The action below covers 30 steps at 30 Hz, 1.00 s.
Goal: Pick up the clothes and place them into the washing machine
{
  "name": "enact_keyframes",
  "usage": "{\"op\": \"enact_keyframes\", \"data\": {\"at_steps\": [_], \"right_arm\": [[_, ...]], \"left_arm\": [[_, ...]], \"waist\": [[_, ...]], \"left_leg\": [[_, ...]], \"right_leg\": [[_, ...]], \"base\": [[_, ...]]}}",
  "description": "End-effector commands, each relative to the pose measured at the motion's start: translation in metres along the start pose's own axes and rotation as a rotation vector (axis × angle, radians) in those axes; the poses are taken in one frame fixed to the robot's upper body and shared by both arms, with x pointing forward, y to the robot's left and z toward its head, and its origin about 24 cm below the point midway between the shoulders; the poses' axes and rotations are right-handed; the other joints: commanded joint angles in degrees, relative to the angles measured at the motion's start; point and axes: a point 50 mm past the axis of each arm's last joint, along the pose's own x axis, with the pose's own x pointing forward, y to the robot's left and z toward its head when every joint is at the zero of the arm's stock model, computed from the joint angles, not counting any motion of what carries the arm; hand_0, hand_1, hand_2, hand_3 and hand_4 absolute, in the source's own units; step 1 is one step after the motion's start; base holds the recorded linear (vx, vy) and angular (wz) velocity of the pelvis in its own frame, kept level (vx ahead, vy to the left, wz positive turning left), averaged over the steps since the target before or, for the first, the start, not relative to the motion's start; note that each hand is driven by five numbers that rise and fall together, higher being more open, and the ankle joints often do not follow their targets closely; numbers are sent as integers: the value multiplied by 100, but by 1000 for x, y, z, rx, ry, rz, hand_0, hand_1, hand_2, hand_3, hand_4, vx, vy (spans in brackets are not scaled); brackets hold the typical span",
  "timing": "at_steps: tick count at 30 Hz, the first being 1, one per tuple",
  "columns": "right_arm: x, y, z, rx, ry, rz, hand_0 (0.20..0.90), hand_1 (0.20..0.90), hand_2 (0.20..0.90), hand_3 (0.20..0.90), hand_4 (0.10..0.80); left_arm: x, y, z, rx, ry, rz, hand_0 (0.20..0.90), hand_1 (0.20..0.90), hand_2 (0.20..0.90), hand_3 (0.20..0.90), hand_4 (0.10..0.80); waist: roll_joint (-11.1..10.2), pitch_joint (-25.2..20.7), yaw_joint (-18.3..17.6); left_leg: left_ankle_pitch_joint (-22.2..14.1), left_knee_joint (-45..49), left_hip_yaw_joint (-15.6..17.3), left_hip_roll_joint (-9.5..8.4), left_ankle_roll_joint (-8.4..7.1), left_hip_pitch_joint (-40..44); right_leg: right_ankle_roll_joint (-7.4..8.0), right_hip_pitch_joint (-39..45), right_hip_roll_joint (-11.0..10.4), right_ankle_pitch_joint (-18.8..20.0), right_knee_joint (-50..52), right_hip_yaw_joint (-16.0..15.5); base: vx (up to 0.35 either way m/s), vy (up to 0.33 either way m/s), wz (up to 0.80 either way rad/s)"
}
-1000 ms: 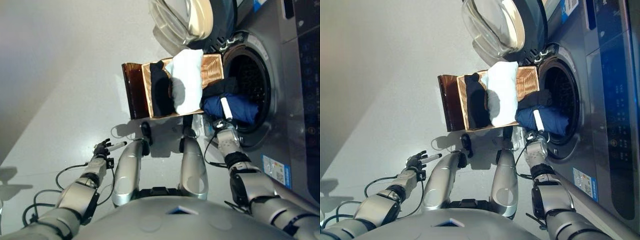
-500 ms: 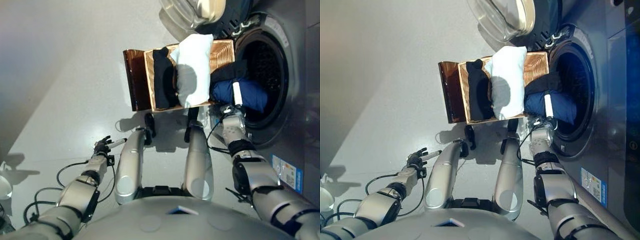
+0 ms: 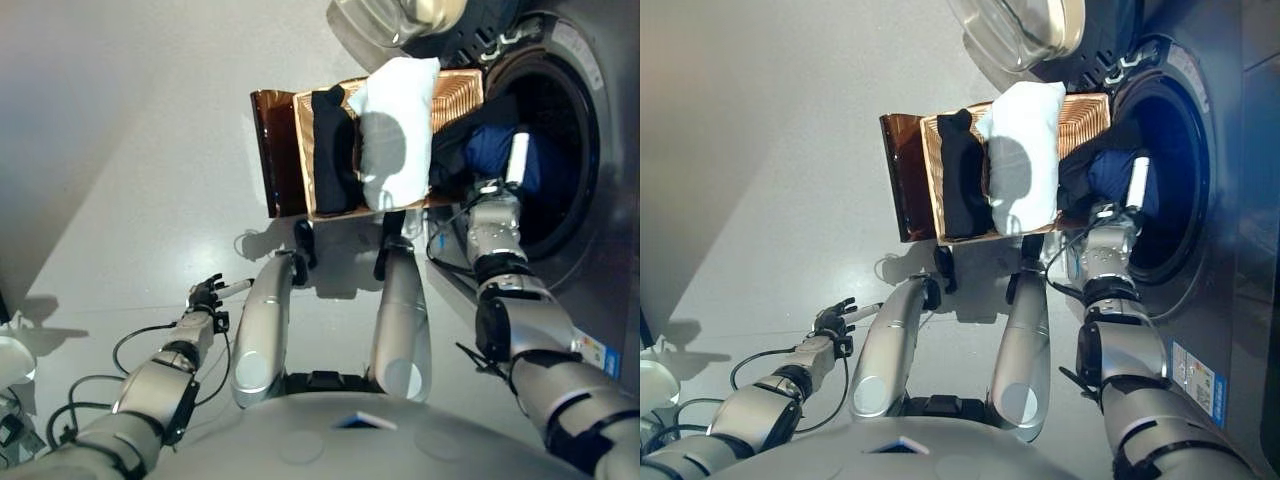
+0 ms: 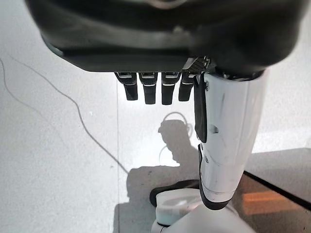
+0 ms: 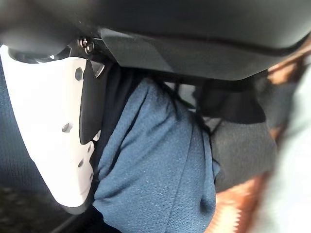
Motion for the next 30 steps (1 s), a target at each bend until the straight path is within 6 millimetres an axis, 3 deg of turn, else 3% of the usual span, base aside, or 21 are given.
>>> {"op": "enact_keyframes", "data": {"at_steps": [1, 6, 18, 20, 27, 28, 29, 30], "right_arm": [[6, 27, 73, 129, -263, 50, 200, 200, 200, 200, 300], [9, 21, 95, 226, -314, -28, 200, 200, 200, 200, 300], [4, 27, 151, 295, -461, -111, 200, 200, 200, 200, 300], [3, 17, 164, 328, -486, -207, 200, 200, 200, 200, 300], [4, 2, 158, 351, -469, -350, 200, 200, 200, 200, 300], [4, 2, 157, 351, -469, -349, 227, 227, 227, 227, 320], [5, 3, 154, 351, -457, -346, 851, 851, 851, 851, 765], [5, 4, 149, 348, -446, -343, 900, 900, 900, 900, 800]], "left_arm": [[-5, 40, -38, 20, 138, 131, 900, 900, 900, 900, 800], [-5, 40, -35, 21, 140, 140, 900, 900, 900, 900, 800], [-3, 40, -27, 19, 121, 165, 900, 900, 900, 900, 800], [-3, 41, -25, 25, 124, 179, 900, 900, 900, 900, 800], [-2, 31, -20, 18, 117, 188, 900, 900, 900, 900, 800], [-2, 31, -19, 17, 117, 189, 900, 900, 900, 900, 800], [-2, 31, -19, 18, 116, 190, 900, 900, 900, 900, 800], [-1, 30, -17, 18, 114, 190, 900, 900, 900, 900, 800]], "waist": [[98, -361, 37], [108, -406, 18], [144, -451, -19], [125, -470, -32], [127, -549, -56], [124, -549, -58], [126, -552, -62], [125, -551, -63]], "left_leg": [[167, -209, -442, 37, -643, -44], [118, -90, -447, 21, -631, -121], [192, -67, -342, 30, -599, -226], [180, -62, -347, 28, -603, -254], [9, 21, -383, 36, -618, -306], [9, 21, -380, 38, -617, -309], [8, 14, -375, 41, -612, -308], [7, 13, -370, 42, -607, -309]], "right_leg": [[-211, 361, 105, -980, 541, 38], [-242, 276, 109, -1016, 686, 82], [-277, 135, 92, -899, 716, 107], [-280, 121, 94, -898, 712, 98], [-271, 81, 134, -1030, 774, 159], [-271, 76, 136, -1028, 774, 163], [-271, 71, 135, -1023, 769, 162], [-269, 61, 138, -1012, 766, 171]], "base": [[0, 0, 0], [4, 3, 2], [-16, 14, 0], [0, 0, 0], [43, 6, -2], [-3, 19, -4], [0, 0, 0], [0, 0, 0]]}}
